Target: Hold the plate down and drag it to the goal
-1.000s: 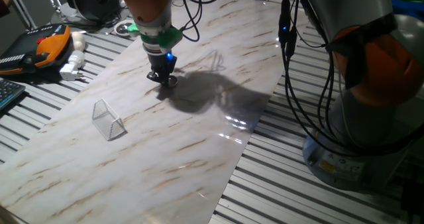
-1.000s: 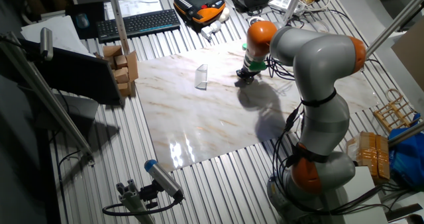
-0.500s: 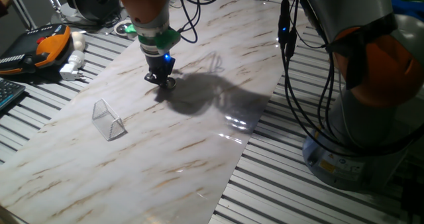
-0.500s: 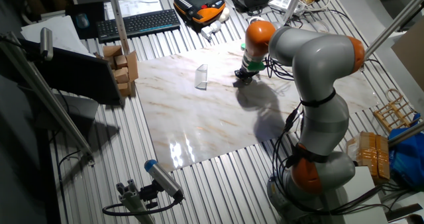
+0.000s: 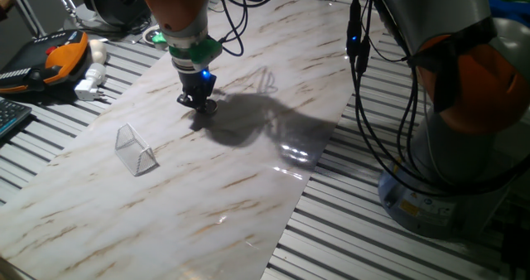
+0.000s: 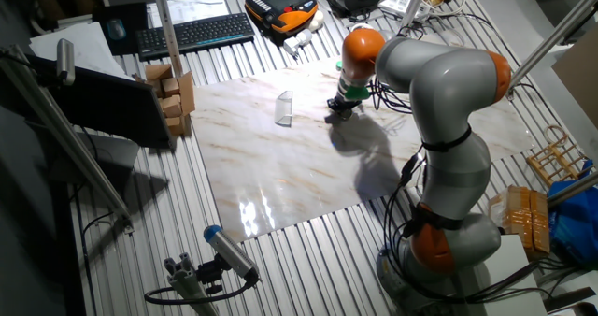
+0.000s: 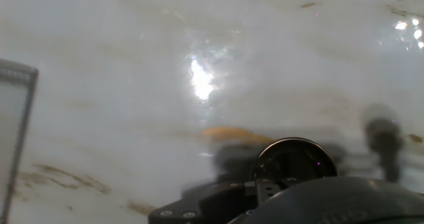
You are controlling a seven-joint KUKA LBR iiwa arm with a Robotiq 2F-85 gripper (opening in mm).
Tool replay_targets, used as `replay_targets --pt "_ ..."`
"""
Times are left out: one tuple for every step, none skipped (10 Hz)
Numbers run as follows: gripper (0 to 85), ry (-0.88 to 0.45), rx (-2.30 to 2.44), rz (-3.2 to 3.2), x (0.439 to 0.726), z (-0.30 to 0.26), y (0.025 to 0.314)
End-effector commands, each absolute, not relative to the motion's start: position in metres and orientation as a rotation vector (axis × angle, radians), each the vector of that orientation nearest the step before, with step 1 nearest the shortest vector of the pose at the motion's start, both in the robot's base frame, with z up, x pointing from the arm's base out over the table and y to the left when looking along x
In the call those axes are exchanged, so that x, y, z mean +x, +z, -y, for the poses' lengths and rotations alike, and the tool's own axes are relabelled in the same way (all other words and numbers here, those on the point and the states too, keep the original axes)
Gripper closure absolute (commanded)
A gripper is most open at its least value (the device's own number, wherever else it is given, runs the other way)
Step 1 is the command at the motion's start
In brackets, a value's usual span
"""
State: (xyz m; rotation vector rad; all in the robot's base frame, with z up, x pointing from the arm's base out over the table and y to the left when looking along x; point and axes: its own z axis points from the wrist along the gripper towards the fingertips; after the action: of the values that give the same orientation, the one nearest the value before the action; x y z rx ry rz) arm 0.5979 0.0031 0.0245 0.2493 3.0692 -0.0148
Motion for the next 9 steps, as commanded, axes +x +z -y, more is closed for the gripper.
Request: replay_targets --pt "85.0 -0.013 0.253 -3.068 0.598 -0.005 0.023" --pt "85.0 -0.011 0.258 -3.068 0.598 -0.008 0.024" --pt "85.0 -0.01 0.263 -3.068 0.598 -0.01 0.025" --pt "85.0 -0.01 0.268 -3.069 0.598 -0.013 0.025" --pt "85.0 -0.01 0.272 -3.067 0.597 -0.015 0.024" --pt "85.0 -0.01 0.275 -3.067 0.597 -0.017 0.023" --pt "85.0 -0.005 0.279 -3.067 0.597 -0.019 0.023" --pt "85.0 -0.005 0.282 -3.068 0.598 -0.021 0.023" --pt "85.0 -0.006 0.284 -3.069 0.598 -0.022 0.024"
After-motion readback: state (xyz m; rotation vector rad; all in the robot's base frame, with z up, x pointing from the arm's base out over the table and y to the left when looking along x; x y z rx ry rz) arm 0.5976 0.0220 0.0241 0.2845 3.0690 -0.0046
